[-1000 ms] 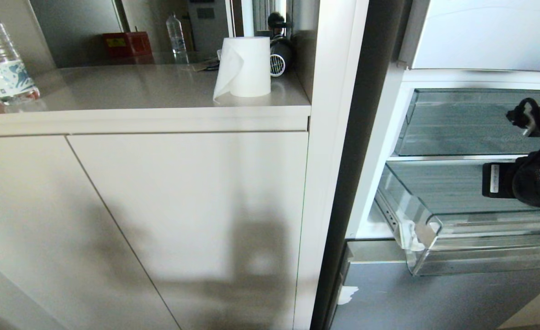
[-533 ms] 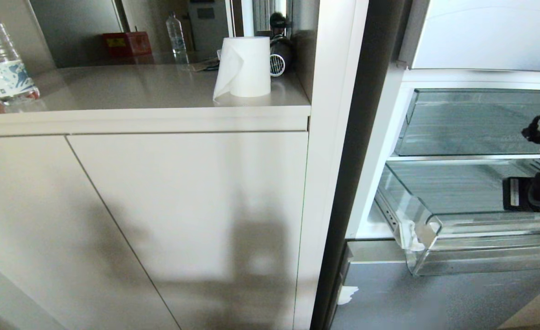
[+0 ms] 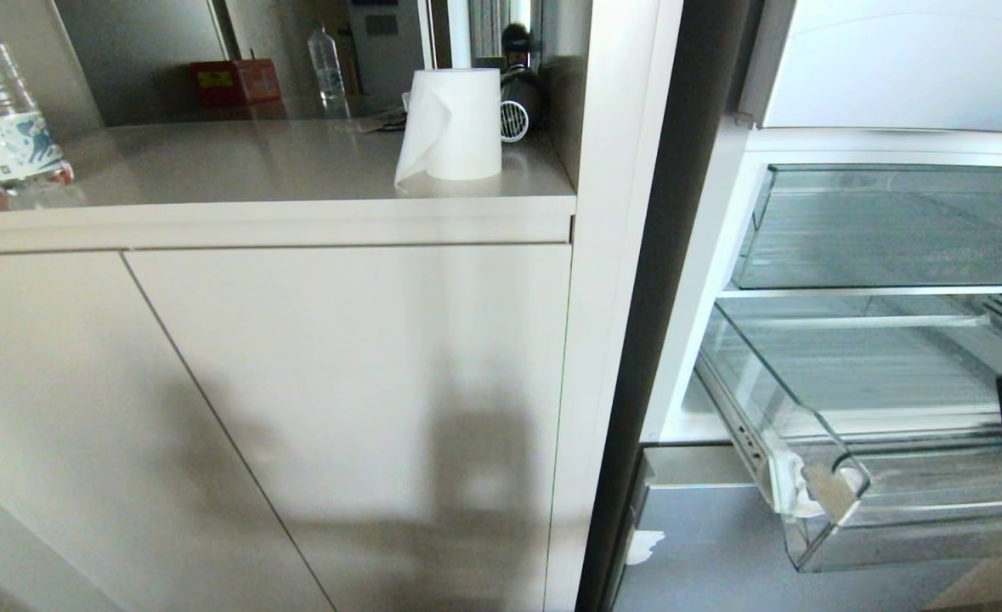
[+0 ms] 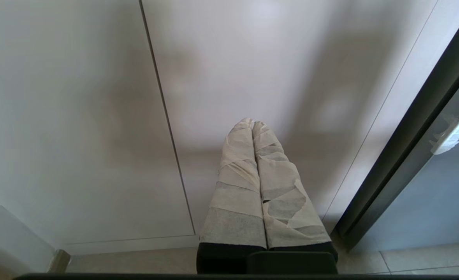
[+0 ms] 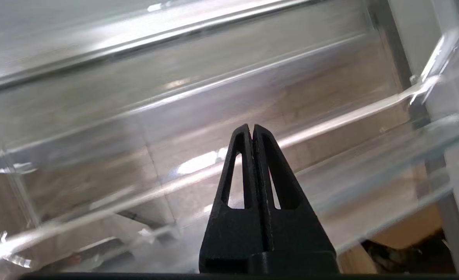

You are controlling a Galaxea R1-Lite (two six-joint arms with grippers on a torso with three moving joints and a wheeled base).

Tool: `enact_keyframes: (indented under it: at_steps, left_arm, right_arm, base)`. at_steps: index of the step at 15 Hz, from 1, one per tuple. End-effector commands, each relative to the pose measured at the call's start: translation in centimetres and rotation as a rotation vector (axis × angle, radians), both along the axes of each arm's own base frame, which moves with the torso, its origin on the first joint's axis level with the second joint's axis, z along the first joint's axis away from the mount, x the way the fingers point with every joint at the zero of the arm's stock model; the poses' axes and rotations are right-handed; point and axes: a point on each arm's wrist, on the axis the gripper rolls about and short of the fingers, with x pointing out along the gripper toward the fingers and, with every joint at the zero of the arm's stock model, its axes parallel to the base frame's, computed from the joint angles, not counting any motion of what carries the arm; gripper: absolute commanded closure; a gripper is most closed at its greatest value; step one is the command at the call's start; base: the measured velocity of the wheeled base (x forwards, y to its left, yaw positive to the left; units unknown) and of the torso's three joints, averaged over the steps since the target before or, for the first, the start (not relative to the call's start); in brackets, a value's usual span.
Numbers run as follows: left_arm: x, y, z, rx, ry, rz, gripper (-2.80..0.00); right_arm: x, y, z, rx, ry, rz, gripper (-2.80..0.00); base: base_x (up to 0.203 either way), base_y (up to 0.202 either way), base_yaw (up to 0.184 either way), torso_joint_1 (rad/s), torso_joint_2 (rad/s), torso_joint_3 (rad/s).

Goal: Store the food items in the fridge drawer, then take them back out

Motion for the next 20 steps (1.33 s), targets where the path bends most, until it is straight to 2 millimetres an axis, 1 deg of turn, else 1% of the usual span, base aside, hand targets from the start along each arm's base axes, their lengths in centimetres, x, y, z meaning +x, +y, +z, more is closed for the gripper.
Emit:
enact_keyframes:
  at_steps: [1,5,8,11,13,15,17,18,20]
  left_arm:
    - [0.0,0.0,0.0,0.0,0.0,-0.001,0.0]
    - [0.0,0.0,0.0,0.0,0.0,0.001,0.0]
    - [0.0,0.0,0.0,0.0,0.0,0.001,0.0]
    - [0.0,0.0,0.0,0.0,0.0,0.001,0.0]
    - [0.0,0.0,0.0,0.0,0.0,0.001,0.0]
    - [0.0,0.0,0.0,0.0,0.0,0.001,0.0]
    - [0.0,0.0,0.0,0.0,0.0,0.001,0.0]
    - [0.0,0.0,0.0,0.0,0.0,-0.001,0.0]
    - [0.0,0.0,0.0,0.0,0.0,0.001,0.0]
  right_arm:
    - [-1.3,0.0,0.2,-0.006,-0.017,-0.003,0.0]
    - [-3.2,0.0,-0.1,-0.012,0.003,-0.009,0.0]
    - [-3.7,-0.1,-0.8,-0.039,0.042,-0.039,0.0]
    - [-5.0,0.0,-0.2,-0.041,-0.002,-0.041,0.0]
    - [-5.5,0.1,0.1,-0.046,-0.019,-0.042,0.0]
    - [-5.8,0.0,-0.3,-0.075,0.019,-0.041,0.0]
    - [-6.6,0.1,-0.4,-0.085,0.016,-0.041,0.0]
    - [-6.8,0.1,-0.5,-0.086,0.015,-0.04,0.0]
    - [-6.2,0.1,-0.1,-0.074,-0.009,-0.035,0.0]
  base:
    - [0.0,0.0,0.0,0.0,0.0,0.0]
    - [0.0,0.0,0.0,0.0,0.0,0.0]
    - [0.0,0.0,0.0,0.0,0.0,0.0]
    - [0.0,0.0,0.0,0.0,0.0,0.0]
    - [0.0,0.0,0.0,0.0,0.0,0.0]
    - [0.0,0.0,0.0,0.0,0.0,0.0]
    - [0.0,0.0,0.0,0.0,0.0,0.0]
    - [0.0,0.0,0.0,0.0,0.0,0.0]
    - [0.0,0.0,0.0,0.0,0.0,0.0]
